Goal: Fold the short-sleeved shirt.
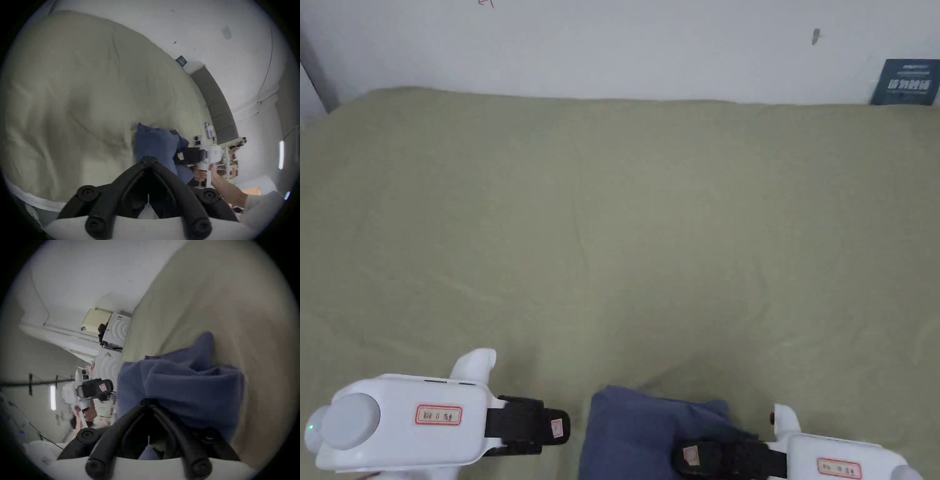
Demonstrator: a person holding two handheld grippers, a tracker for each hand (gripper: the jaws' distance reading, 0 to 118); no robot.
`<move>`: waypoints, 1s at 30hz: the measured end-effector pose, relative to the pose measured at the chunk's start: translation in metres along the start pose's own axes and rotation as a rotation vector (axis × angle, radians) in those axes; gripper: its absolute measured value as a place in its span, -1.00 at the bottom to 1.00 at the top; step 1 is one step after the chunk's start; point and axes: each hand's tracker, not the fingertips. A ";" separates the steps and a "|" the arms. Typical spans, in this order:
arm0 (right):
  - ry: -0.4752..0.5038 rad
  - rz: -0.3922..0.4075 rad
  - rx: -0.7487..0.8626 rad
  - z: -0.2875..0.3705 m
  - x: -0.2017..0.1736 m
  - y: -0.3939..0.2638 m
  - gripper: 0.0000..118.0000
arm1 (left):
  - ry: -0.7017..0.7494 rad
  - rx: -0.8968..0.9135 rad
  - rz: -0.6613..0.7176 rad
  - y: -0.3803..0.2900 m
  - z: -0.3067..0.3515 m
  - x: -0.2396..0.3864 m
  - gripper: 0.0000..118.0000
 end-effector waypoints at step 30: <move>-0.196 0.261 0.160 0.025 -0.116 -0.007 -1.00 | 0.268 0.101 0.030 0.092 0.142 -0.097 -0.43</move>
